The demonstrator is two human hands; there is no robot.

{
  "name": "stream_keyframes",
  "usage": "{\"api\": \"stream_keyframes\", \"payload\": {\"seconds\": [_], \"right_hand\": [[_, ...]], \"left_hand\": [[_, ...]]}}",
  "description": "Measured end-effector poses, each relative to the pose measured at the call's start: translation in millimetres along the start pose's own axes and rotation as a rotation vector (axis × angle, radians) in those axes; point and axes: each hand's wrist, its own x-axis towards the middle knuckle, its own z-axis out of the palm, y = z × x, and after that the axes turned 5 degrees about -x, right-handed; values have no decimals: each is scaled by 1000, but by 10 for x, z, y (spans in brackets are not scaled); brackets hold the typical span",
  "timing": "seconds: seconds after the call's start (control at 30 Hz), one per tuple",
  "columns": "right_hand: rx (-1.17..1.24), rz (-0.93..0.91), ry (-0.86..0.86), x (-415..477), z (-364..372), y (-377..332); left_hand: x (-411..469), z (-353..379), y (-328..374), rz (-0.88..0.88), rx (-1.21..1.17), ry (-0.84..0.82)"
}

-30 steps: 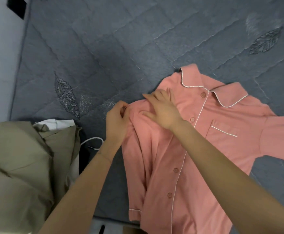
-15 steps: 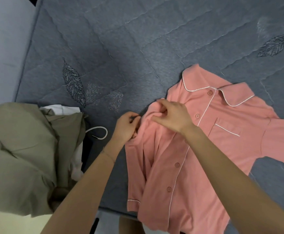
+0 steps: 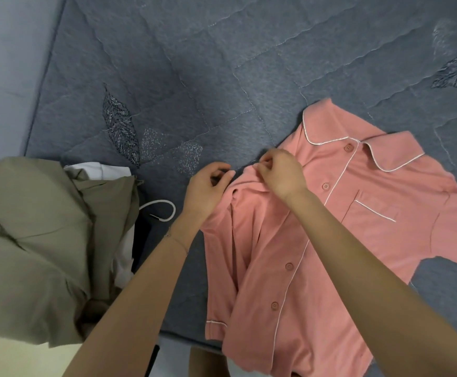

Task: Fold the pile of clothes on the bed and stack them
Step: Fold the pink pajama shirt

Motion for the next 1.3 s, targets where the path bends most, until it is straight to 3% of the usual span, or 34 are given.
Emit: {"api": "stream_keyframes", "payload": {"seconds": [0.23, 0.47, 0.57, 0.7, 0.8, 0.9, 1.0, 1.07, 1.13, 1.3], "right_hand": [[490, -169, 62, 21, -242, -148], [729, -199, -10, 74, -384, -210], [662, -201, -33, 82, -395, -238], [284, -209, -85, 149, -447, -203], [414, -187, -89, 167, -538, -268], [572, -145, 8, 227, -568, -320], [507, -124, 166, 273, -542, -302], [273, -123, 241, 271, -467, -294], [92, -126, 228, 261, -382, -337], [165, -263, 93, 272, -308, -659]], "left_hand": [[150, 76, 266, 35, -253, -201], [321, -1, 413, -48, -420, -487], [372, -83, 482, -92, -475, -594], [464, -252, 572, -89, -309, -545], [549, -382, 623, -158, -176, -577], [575, -465, 622, -379, -162, -648], [578, -576, 544, -488, -218, -632], [596, -670, 527, -436, -218, -552], [632, -760, 555, -272, -139, -483], [693, -920, 679, -6, -39, -500]]}}
